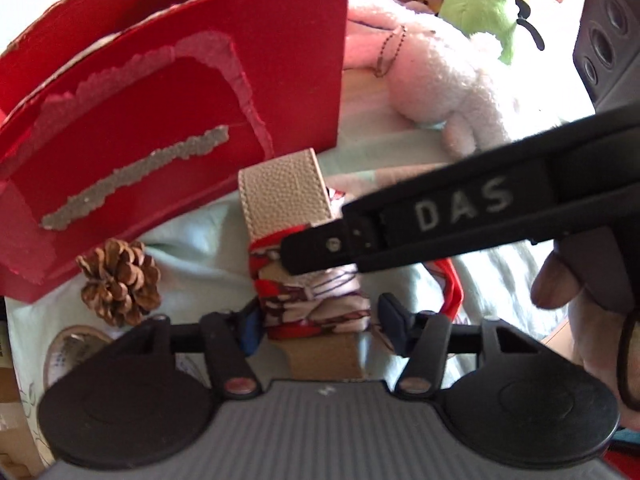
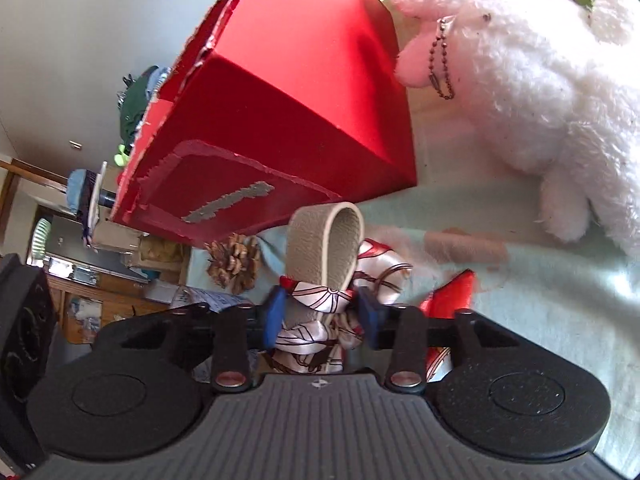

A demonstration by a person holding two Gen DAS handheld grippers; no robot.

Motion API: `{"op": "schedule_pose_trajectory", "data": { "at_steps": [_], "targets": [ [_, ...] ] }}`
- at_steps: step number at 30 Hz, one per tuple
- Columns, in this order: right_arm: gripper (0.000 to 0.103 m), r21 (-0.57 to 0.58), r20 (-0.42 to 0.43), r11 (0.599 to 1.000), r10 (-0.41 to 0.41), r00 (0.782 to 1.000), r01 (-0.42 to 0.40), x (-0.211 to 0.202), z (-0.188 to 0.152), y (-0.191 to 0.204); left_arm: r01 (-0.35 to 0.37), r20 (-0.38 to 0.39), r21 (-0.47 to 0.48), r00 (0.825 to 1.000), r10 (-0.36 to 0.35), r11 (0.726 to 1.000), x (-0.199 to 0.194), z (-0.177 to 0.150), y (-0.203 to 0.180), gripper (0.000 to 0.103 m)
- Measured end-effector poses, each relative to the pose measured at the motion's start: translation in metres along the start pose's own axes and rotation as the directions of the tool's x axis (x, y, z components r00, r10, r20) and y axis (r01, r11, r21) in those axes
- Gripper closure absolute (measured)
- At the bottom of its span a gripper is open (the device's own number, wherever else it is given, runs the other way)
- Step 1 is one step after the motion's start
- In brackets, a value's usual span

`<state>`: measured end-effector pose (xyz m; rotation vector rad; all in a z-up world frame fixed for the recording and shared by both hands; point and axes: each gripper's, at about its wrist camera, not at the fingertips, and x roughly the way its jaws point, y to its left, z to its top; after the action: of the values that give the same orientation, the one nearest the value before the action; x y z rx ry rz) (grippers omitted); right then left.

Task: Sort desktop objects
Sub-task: 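Lift the strap and scarf up toward the red box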

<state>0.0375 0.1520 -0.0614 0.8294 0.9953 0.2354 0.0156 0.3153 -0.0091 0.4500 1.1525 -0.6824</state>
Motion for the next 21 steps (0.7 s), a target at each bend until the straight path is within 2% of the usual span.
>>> {"op": "schedule_pose_trajectory", "data": {
  "at_steps": [2, 5, 11, 17, 21],
  "targets": [
    [0.074, 0.020, 0.003, 1.000, 0.011, 1.000, -0.011, -0.009, -0.001, -0.005, 0.010, 0.002, 0.018, 1.000, -0.010, 1.000, -0.004, 0.002, -0.005, 0.053],
    [0.075, 0.042, 0.037, 0.999, 0.013, 0.999, -0.014, -0.027, -0.002, -0.004, 0.031, 0.028, 0.064, 0.999, -0.033, 0.998, -0.017, 0.009, -0.016, 0.054],
    [0.075, 0.011, 0.185, 1.000, -0.019, 0.983, 0.018, -0.079, -0.006, 0.029, 0.058, 0.144, 0.197, 0.986, -0.088, 0.979, -0.059, 0.028, -0.048, 0.054],
    [0.075, -0.034, 0.344, 0.999, -0.003, 0.939, 0.016, -0.127, 0.009, 0.058, 0.041, 0.295, 0.264, 0.948, -0.121, 0.964, -0.111, 0.057, -0.055, 0.054],
    [0.075, -0.138, 0.429, 0.990, 0.041, 0.902, 0.021, -0.139, 0.039, 0.093, -0.016, 0.406, 0.267, 0.909, -0.097, 0.964, -0.148, 0.084, -0.032, 0.054]
  ]
}}
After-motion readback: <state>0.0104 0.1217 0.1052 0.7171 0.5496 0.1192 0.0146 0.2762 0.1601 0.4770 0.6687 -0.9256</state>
